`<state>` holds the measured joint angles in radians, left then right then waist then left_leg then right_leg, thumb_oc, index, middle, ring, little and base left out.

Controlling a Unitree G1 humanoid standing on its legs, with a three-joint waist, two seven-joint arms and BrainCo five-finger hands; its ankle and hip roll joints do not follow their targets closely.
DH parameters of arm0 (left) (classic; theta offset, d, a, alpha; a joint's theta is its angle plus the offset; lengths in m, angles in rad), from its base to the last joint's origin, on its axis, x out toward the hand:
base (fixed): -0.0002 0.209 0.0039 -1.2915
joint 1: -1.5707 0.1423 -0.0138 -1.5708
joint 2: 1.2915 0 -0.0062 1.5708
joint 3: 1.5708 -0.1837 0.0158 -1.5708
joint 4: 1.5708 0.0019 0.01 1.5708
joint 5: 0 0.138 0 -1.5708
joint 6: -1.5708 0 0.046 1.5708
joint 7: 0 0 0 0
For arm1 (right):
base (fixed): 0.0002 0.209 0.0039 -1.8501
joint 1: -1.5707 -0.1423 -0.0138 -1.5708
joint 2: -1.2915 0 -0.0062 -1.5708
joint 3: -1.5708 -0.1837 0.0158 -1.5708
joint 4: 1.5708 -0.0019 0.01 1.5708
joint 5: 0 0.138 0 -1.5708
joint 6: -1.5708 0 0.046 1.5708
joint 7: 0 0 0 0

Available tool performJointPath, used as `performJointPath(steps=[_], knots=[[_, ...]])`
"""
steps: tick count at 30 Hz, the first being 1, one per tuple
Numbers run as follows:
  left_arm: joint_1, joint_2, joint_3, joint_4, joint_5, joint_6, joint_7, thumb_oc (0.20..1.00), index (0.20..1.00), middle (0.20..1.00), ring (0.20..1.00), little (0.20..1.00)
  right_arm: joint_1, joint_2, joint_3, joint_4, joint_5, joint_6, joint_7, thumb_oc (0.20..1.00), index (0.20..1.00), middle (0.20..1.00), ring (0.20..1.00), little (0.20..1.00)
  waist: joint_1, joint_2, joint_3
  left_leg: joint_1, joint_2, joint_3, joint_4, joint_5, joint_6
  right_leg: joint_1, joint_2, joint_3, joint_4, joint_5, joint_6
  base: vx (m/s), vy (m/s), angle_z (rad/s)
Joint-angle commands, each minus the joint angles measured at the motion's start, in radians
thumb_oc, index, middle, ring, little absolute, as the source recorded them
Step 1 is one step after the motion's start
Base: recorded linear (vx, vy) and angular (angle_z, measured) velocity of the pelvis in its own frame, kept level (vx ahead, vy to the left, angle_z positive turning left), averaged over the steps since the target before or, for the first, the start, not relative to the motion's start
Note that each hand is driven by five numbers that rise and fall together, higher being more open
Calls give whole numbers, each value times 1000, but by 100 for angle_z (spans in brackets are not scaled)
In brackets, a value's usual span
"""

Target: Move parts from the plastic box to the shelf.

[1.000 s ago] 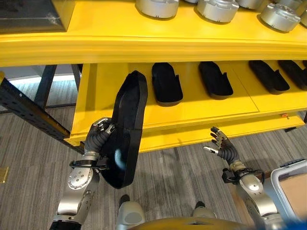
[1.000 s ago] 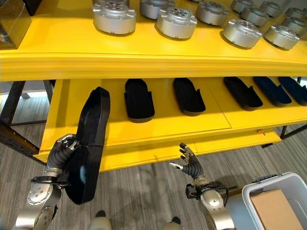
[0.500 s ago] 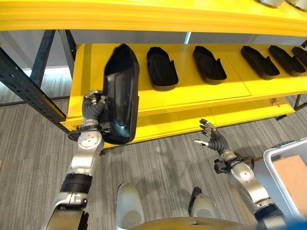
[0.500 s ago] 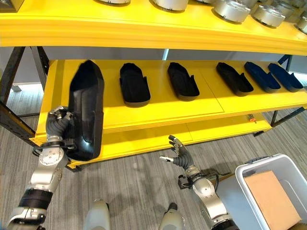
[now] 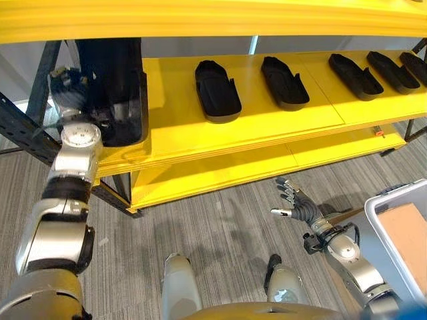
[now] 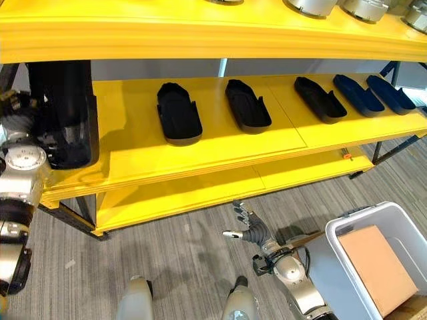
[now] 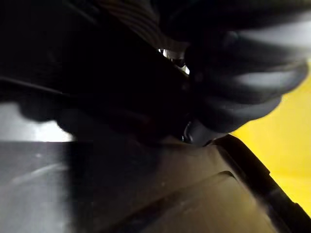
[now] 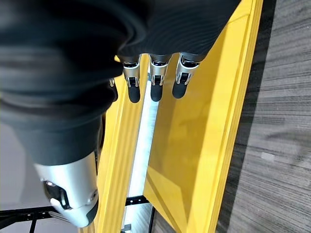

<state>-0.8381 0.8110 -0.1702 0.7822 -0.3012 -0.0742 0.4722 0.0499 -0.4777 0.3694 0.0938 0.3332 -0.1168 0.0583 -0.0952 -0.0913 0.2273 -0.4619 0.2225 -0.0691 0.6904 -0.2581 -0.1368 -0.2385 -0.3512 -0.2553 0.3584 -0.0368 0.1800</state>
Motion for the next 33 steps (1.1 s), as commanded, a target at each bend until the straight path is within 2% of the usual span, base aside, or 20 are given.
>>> performJointPath(steps=[1,7,11,22,33], knots=[[-21,23,13,-18,33,-11,-3,200,200,200,200,200,0,-7,-12,-56,41,-49,5,1000,1000,1000,1000,1000,13,-8,-37,50,25,1,-129,122,-12,-13,-44,93,140,-59,34,-43,-9,3],[-254,66,-135,209,17,11,-32,200,200,200,200,200,-17,-19,19,-58,67,-64,11,1000,1000,1000,1000,1000,10,-27,-2,-16,19,-12,-113,133,-3,-42,-44,81,133,-45,35,-51,-12,3],[-313,53,-165,246,-1,11,-32,200,200,200,200,200,-30,-20,35,-57,78,-69,6,1000,1000,1000,1000,1000,13,-30,16,-45,17,-20,-91,128,-1,-55,-45,76,142,-47,32,-5,0,12],[-361,39,-139,307,-147,-17,-33,200,200,200,200,200,-46,-24,39,-56,95,-77,-11,1000,1000,1000,1000,1000,14,-55,34,-85,29,-22,-91,132,4,-73,-30,62,110,-31,29,15,-3,2],[-370,11,-94,329,-284,-36,-44,200,200,200,200,200,-29,-22,37,-61,105,-73,-12,1000,1000,1000,1000,1000,-4,-65,32,-113,35,-4,-90,129,7,-92,-23,72,66,-1,33,10,11,-5]])
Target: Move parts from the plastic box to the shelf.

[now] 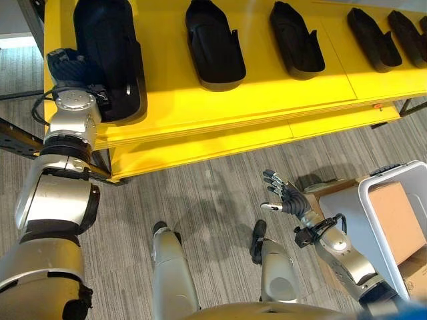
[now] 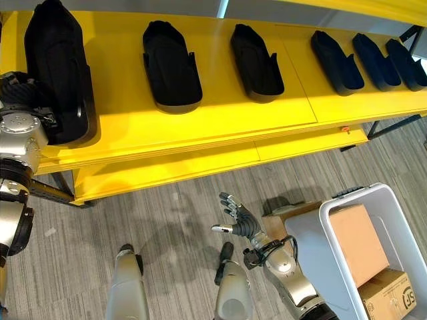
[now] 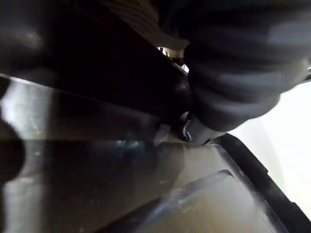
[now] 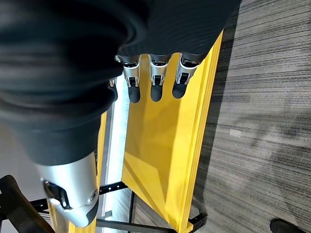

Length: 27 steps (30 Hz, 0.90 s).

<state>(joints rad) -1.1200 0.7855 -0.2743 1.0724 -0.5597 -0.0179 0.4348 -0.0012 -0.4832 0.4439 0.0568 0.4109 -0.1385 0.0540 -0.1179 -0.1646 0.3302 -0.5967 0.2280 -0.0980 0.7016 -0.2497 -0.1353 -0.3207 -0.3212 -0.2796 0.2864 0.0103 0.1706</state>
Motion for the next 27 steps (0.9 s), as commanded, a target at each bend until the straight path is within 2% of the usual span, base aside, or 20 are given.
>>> performJointPath(steps=[1,12,13,14,21,24,25,27], knots=[[-90,37,10,39,-26,-91,-3,200,200,200,200,200,26,-18,-39,-24,27,-50,-8,1000,1000,1000,1000,1000,17,8,-72,20,30,30,-100,119,5,-13,-53,98,135,-47,43,13,32,-18],[-119,62,-3,77,-1,-74,-9,200,200,200,200,200,36,-24,-42,-31,42,-49,8,1000,1000,1000,1000,1000,2,11,-77,-21,31,44,-82,108,14,-57,-49,119,121,-32,45,2,16,-8],[-117,65,1,77,-3,-73,-10,809,809,809,809,809,41,-28,-41,-34,40,-47,12,1000,1000,1000,1000,1000,2,12,-79,-27,31,44,-77,107,14,-64,-48,121,123,-32,45,0,0,0],[-120,66,1,76,-2,-70,-10,1000,1000,1000,1000,1000,43,-31,-43,-35,39,-48,13,1000,1000,1000,1000,1000,2,14,-80,-31,30,44,-76,106,14,-67,-48,120,126,-32,45,0,0,0],[-123,86,17,81,-18,-73,-9,1000,1000,1000,1000,1000,48,-42,-48,-40,42,-47,26,1000,1000,1000,1000,1000,7,21,-85,-38,27,42,-75,105,14,-78,-48,120,136,-37,45,0,0,0],[-110,84,47,77,-84,-90,-9,1000,1000,1000,1000,1000,46,-39,-50,-35,45,-46,24,1000,1000,1000,1000,1000,11,27,-86,-32,26,43,-84,108,12,-74,-50,119,136,-36,47,0,0,0],[-100,91,67,64,-137,-107,-12,1000,1000,1000,1000,1000,32,-34,-45,-33,40,-43,20,1000,1000,1000,1000,1000,18,38,-90,-21,23,46,-96,112,10,-69,-53,121,133,-34,48,0,0,0],[-96,108,68,55,-154,-116,-20,1000,1000,1000,1000,1000,27,-35,-45,-31,34,-41,20,1000,1000,1000,1000,1000,23,47,-95,-12,23,47,-99,112,10,-64,-55,123,134,-36,48,0,0,0]])
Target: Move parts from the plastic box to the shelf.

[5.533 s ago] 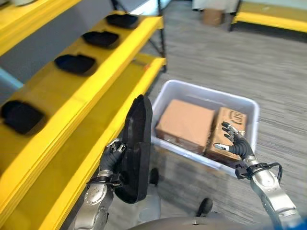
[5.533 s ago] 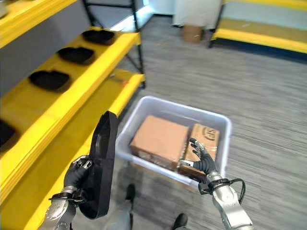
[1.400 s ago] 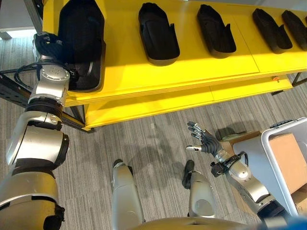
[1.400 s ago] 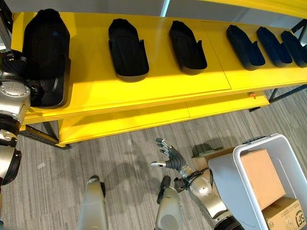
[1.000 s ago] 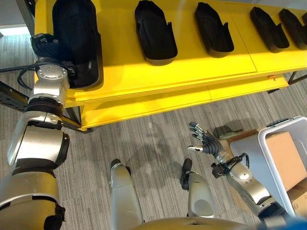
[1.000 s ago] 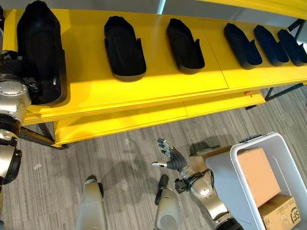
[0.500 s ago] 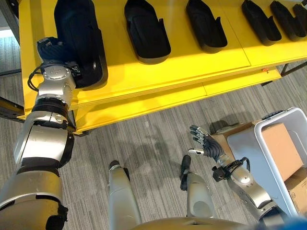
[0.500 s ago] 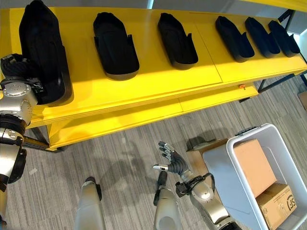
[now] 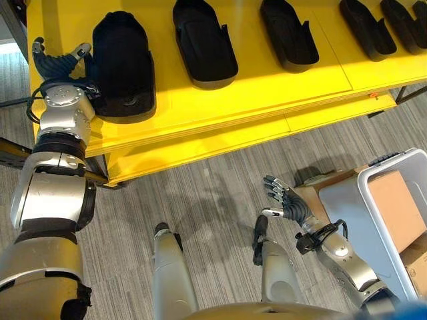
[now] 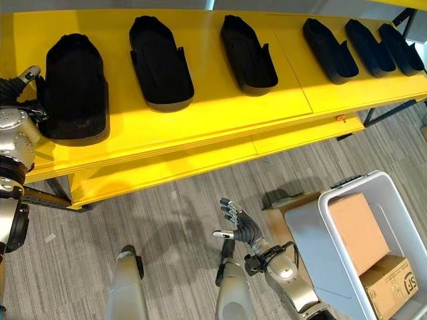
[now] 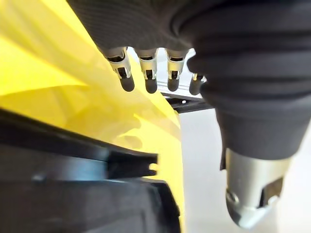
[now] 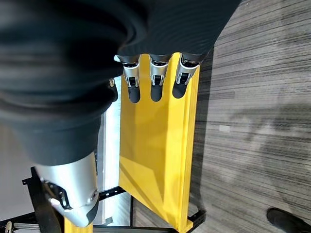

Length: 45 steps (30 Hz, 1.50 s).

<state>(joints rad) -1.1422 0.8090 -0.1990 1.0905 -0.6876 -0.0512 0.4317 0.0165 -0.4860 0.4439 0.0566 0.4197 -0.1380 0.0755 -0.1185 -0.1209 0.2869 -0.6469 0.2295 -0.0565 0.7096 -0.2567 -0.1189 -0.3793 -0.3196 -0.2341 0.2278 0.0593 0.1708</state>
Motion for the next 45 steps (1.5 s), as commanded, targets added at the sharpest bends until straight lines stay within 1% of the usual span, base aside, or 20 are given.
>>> performJointPath(steps=[1,5,8,9,10,11,14,15,16,17,18,19,21,26,29,32,37,38,41,45], knots=[[-72,91,-5,29,-33,-92,-16,1000,1000,1000,1000,1000,8,-32,-46,-30,24,-42,-2,1000,1000,1000,1000,1000,26,6,-53,43,21,6,-109,120,-7,-2,-57,77,194,-87,48,0,0,0],[-56,118,-8,-12,-34,-113,-18,1000,1000,1000,1000,1000,8,-37,-56,-30,16,-42,-2,1000,1000,1000,1000,1000,35,16,-56,59,20,7,-116,122,-10,9,-60,76,198,-94,47,-6,0,-1],[-24,153,-27,-117,31,-137,-9,1000,1000,1000,1000,1000,8,-41,-71,-27,10,-45,1,1000,1000,1000,1000,1000,45,24,-52,83,16,10,-132,130,-13,28,-66,71,198,-96,47,-40,-9,3],[8,178,-44,-205,118,-145,7,1000,1000,1000,1000,1000,7,-41,-82,-27,6,-51,4,1000,1000,1000,1000,1000,53,27,-50,92,14,6,-141,136,-15,39,-69,66,198,-97,46,-43,-17,6],[35,198,-60,-269,206,-133,11,1000,1000,1000,1000,1000,8,-44,-89,-25,3,-52,4,1000,1000,1000,1000,1000,57,30,-47,96,13,6,-146,140,-17,43,-70,63,198,-97,46,-46,-16,0],[77,203,-49,-350,249,-136,22,1000,1000,1000,1000,1000,7,-40,-98,-22,0,-52,5,1000,1000,1000,1000,1000,64,32,-43,102,11,6,-151,143,-18,49,-72,61,200,-98,45,-41,-7,3],[299,218,51,-593,385,-146,16,1000,1000,1000,1000,1000,16,-37,-131,-17,-16,-57,7,1000,1000,1000,1000,1000,81,37,-31,127,7,3,-176,158,-20,73,-76,53,192,-98,42,-41,-8,6],[443,215,116,-725,503,-148,5,1000,1000,1000,1000,1000,23,-28,-157,-17,-27,-57,14,1000,1000,1000,1000,1000,96,37,-22,147,11,5,-182,156,-26,89,-77,50,195,-109,41,0,0,0],[461,213,132,-735,505,-144,4,1000,1000,1000,1000,1000,23,-32,-152,-17,-27,-57,14,1000,1000,1000,1000,1000,91,39,-23,150,11,5,-184,157,-26,91,-77,50,194,-108,40,0,0,0],[593,194,199,-809,580,-157,-8,1000,1000,1000,1000,1000,23,-26,-173,-13,-31,-58,19,1000,1000,1000,1000,1000,104,39,-20,175,13,8,-197,158,-29,110,-79,49,187,-110,40,0,0,0],[604,193,210,-815,581,-156,-9,1000,1000,1000,1000,1000,22,-29,-169,-14,-31,-58,19,1000,1000,1000,1000,1000,98,39,-23,175,10,8,-206,166,-28,110,-81,47,180,-103,39,0,0,0],[708,181,239,-888,696,-157,-25,1000,1000,1000,1000,1000,31,-26,-190,-20,-29,-62,29,1000,1000,1000,1000,1000,111,40,-20,201,16,12,-210,159,-33,131,-80,48,179,-112,40,11,3,9],[827,150,291,-973,758,-156,-49,1000,1000,1000,1000,1000,39,-27,-200,-22,-34,-61,35,1000,1000,1000,1000,1000,113,42,-24,225,17,17,-227,167,-34,155,-81,43,167,-108,39,9,-5,6],[1023,97,327,-1104,941,-184,-104,1000,1000,1000,1000,1000,64,-18,-231,-37,-45,-66,47,1000,1000,1000,1000,1000,122,49,-25,303,19,30,-275,176,-41,219,-78,33,148,-113,40,27,-14,6],[1090,78,308,-1167,1005,-204,-137,1000,1000,1000,1000,1000,73,-12,-244,-42,-46,-74,45,1000,1000,1000,1000,1000,124,55,-27,341,24,38,-299,184,-43,246,-77,29,136,-116,42,35,-21,-2],[1124,23,255,-1190,1022,-221,-168,1000,1000,1000,1000,1000,85,-10,-252,-54,-47,-78,41,1000,1000,1000,1000,1000,121,59,-30,377,30,44,-321,190,-44,273,-73,26,130,-122,40,28,-15,-2],[1127,14,242,-1184,1017,-221,-177,1000,1000,1000,1000,1000,87,-14,-255,-57,-46,-79,40,1000,1000,1000,1000,1000,121,60,-29,384,30,44,-322,190,-44,278,-72,28,129,-123,40,10,-3,0],[1103,-34,153,-1156,1097,-209,-170,1000,1000,1000,1000,1000,89,-20,-254,-70,-50,-82,27,1000,1000,1000,1000,1000,110,60,-23,407,38,51,-323,188,-45,295,-66,34,133,-133,37,55,-20,1],[1048,-55,82,-1125,1171,-191,-156,1000,1000,1000,1000,1000,77,-26,-250,-75,-55,-86,8,1000,1000,1000,1000,1000,100,57,-15,408,43,55,-320,190,-47,291,-62,41,145,-140,35,16,-5,0],[1008,-83,42,-1094,1177,-185,-153,1000,1000,1000,1000,1000,74,-25,-251,-78,-56,-86,-3,1000,1000,1000,1000,1000,94,57,-10,405,47,57,-319,192,-47,281,-60,47,152,-139,34,0,0,0]])
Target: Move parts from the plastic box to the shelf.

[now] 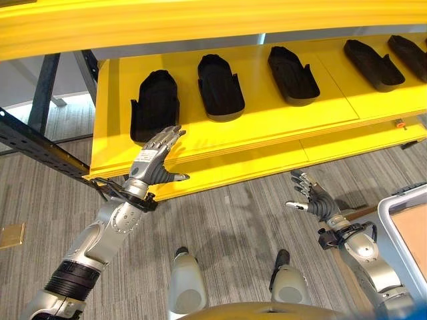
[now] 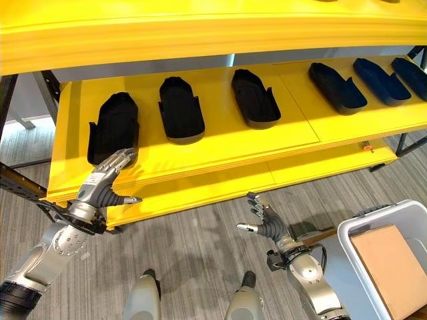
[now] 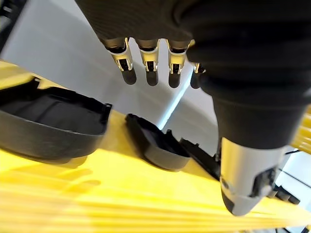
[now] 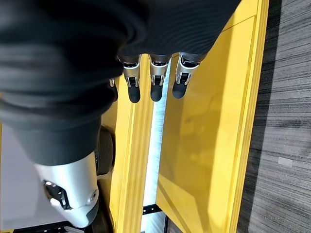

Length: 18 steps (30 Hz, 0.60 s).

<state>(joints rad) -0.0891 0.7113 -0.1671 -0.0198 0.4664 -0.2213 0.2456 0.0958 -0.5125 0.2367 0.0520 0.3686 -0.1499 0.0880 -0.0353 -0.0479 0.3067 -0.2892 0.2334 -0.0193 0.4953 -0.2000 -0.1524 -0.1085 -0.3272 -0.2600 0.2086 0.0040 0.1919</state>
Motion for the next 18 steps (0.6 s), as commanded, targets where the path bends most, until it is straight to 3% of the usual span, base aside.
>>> performJointPath(steps=[1,9,18], knots=[[-52,12,7,21,26,-9,34,1000,1000,1000,1000,1000,-6,1,-45,-74,-4,-73,-18,1000,1000,1000,1000,1000,10,-16,-30,46,43,20,-105,136,-13,8,-51,73,171,-83,13,-1,7,-5],[-139,-9,-16,119,30,29,73,1000,1000,1000,1000,1000,-4,-10,-33,-73,-6,-69,-20,1000,1000,1000,1000,1000,-6,-18,-37,16,47,22,-87,135,-14,-33,-48,93,193,-83,9,-4,12,-5],[-169,-7,39,152,22,53,119,1000,1000,1000,1000,1000,4,-15,-34,-75,-1,-64,-11,1000,1000,1000,1000,1000,-12,-17,-51,-3,51,26,-76,134,-16,-62,-46,110,205,-83,8,3,6,-3]])
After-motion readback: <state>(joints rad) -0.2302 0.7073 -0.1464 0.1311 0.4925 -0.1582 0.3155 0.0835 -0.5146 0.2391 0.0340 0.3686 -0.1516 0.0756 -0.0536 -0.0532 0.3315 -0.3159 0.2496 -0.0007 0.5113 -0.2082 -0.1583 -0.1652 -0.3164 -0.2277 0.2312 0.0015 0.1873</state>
